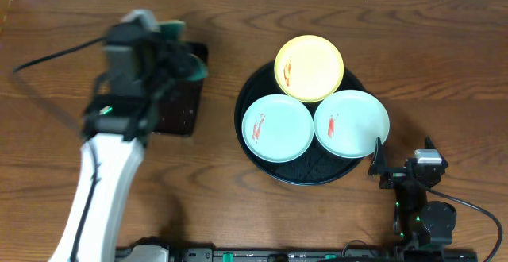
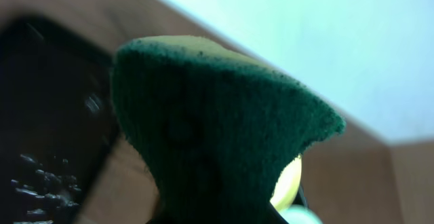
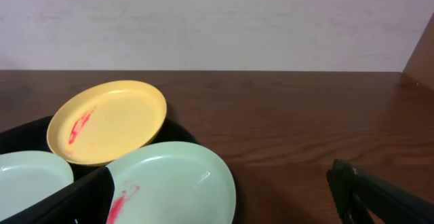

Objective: Clean dirty plates on tray and stack at the side
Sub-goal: 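Carry the sponge with the left gripper onto the left green plate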

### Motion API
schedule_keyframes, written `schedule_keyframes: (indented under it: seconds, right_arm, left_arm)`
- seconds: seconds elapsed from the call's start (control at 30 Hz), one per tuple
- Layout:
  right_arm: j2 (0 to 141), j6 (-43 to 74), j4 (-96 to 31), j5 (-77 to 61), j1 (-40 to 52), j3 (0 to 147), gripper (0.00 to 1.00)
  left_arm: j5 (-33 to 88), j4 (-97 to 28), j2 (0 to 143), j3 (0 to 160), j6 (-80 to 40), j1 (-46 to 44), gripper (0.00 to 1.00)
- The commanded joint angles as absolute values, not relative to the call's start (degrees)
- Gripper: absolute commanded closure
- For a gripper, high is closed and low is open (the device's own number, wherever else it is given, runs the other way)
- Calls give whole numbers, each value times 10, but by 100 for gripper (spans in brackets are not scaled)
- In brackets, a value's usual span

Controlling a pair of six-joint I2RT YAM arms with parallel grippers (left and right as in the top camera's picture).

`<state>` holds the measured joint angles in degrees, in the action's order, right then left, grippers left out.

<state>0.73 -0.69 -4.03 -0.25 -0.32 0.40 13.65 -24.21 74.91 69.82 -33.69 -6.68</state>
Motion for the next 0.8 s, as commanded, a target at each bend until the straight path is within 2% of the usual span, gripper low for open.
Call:
schedule_keyframes:
  seconds: [0.0, 0.33, 0.63, 0.77]
  right_arm:
    - [5, -14, -43, -5, -11, 3, 1]
    - [5, -14, -43, -5, -11, 3, 1]
    - [5, -14, -43, -5, -11, 3, 1]
    - [5, -14, -43, -5, -11, 3, 1]
  left_arm:
    - [146, -241, 817, 695, -353, -139, 92]
    - [146, -227, 1005, 695, -413, -278, 92]
    - [145, -235, 1055, 693, -409, -345, 91]
    - [91, -239, 1061, 685, -406, -371, 89]
